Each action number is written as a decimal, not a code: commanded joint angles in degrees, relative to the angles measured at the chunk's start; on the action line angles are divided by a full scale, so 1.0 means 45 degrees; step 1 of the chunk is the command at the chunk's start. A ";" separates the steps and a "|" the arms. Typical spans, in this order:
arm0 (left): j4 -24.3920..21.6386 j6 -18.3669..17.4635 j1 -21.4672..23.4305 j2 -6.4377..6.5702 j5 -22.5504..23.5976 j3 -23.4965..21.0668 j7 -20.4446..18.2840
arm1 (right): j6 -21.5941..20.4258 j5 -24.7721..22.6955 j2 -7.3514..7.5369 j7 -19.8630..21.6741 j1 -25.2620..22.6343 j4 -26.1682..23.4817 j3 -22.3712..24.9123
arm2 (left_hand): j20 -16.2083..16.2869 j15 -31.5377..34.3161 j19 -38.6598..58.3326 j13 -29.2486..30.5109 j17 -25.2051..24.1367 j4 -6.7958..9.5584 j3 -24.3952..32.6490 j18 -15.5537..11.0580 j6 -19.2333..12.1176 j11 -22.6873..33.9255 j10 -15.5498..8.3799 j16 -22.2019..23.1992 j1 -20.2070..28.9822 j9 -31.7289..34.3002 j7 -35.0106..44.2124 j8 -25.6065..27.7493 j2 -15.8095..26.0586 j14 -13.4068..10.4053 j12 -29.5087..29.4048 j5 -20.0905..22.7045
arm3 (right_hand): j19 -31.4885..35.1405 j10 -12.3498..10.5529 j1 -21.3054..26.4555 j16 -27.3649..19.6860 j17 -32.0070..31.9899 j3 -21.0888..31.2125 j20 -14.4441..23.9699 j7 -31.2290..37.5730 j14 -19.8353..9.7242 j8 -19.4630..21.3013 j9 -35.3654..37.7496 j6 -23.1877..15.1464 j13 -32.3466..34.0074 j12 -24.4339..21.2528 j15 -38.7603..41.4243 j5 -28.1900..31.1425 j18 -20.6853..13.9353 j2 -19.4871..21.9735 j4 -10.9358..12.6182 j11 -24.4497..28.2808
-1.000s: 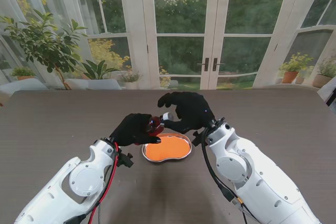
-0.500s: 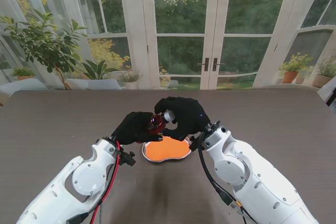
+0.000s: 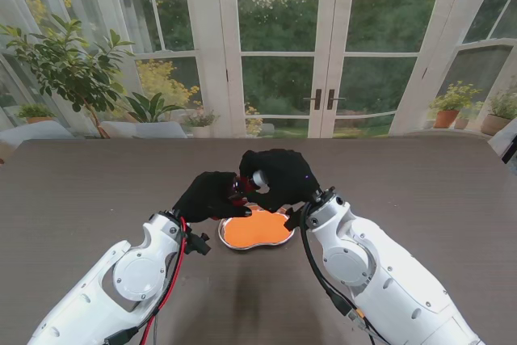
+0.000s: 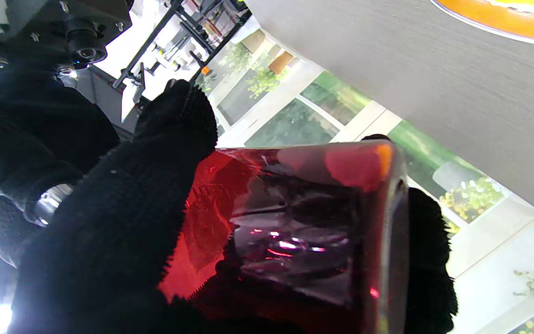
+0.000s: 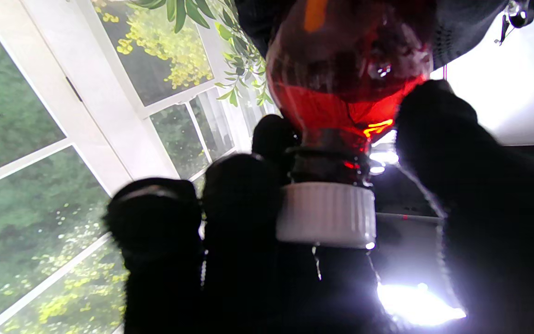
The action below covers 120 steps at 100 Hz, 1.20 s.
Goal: Collect the cotton balls from the tray into a sample bottle
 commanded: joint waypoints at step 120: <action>-0.0451 0.0202 0.0540 -0.0138 0.1394 -0.0439 0.0862 | 0.0821 0.1917 -0.0046 0.2135 -0.0191 -0.0105 0.0316 | -0.4024 -0.9029 -1.5635 -1.1619 -0.7014 0.0586 -0.1213 -0.4382 -0.2126 -0.3210 -0.1636 -0.4586 -0.4567 -1.0571 -0.8149 -0.4918 0.4196 -0.2448 -0.6488 -0.4871 | 0.1278 -0.0839 0.2536 0.1767 0.0610 0.1731 0.0592 0.4246 -0.1922 0.0443 0.0322 -0.1172 0.0401 0.2885 0.2319 -0.0889 -0.1647 0.1168 0.0897 0.2883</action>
